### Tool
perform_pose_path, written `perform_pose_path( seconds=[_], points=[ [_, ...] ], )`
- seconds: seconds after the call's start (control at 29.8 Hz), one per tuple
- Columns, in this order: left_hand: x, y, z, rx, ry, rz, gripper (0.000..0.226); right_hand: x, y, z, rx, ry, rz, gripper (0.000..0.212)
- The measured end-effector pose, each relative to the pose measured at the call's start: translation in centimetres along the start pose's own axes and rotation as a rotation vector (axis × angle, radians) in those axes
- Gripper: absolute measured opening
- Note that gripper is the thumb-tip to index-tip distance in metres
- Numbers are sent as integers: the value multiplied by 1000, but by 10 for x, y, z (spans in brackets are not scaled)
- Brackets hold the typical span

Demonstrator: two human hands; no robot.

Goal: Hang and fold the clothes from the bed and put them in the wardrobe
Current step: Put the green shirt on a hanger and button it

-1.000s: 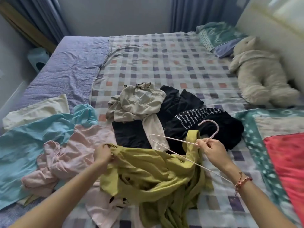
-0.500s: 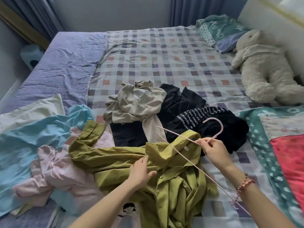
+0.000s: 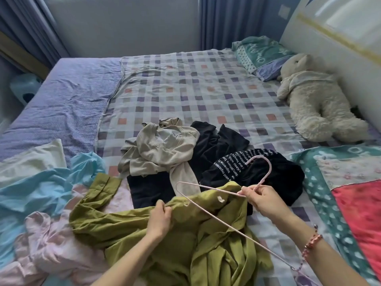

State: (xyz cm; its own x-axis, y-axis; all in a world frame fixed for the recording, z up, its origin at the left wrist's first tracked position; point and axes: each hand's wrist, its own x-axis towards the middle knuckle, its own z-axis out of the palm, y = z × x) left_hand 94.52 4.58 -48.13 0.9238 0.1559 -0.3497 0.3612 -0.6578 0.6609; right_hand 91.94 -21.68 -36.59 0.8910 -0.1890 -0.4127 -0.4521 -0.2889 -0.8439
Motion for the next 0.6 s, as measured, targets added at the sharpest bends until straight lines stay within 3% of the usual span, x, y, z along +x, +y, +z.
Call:
perform_pose_path(
  seconds=[0.13, 0.24, 0.37, 0.44, 0.5, 0.6],
  points=[
    [19, 21, -55, 20, 33, -181, 31, -13, -28, -11, 24, -87, 20, 27],
    [22, 33, -89, 50, 42, -131, 29, -24, -45, -18, -41, -154, -12, 27],
    [-16, 75, -132, 104, 131, 209, 19, -56, -74, -24, -111, -191, -124, 26],
    [-48, 94, -147, 169, 93, 374, 10, -71, -84, -19, -133, -175, -193, 25],
    [-80, 109, -163, 260, 35, 582, 25, -84, -96, -8, -160, -182, -250, 24],
    [-122, 126, -192, 366, 97, 861, 38, -108, -118, 7, -207, -193, -355, 22]
  ],
)
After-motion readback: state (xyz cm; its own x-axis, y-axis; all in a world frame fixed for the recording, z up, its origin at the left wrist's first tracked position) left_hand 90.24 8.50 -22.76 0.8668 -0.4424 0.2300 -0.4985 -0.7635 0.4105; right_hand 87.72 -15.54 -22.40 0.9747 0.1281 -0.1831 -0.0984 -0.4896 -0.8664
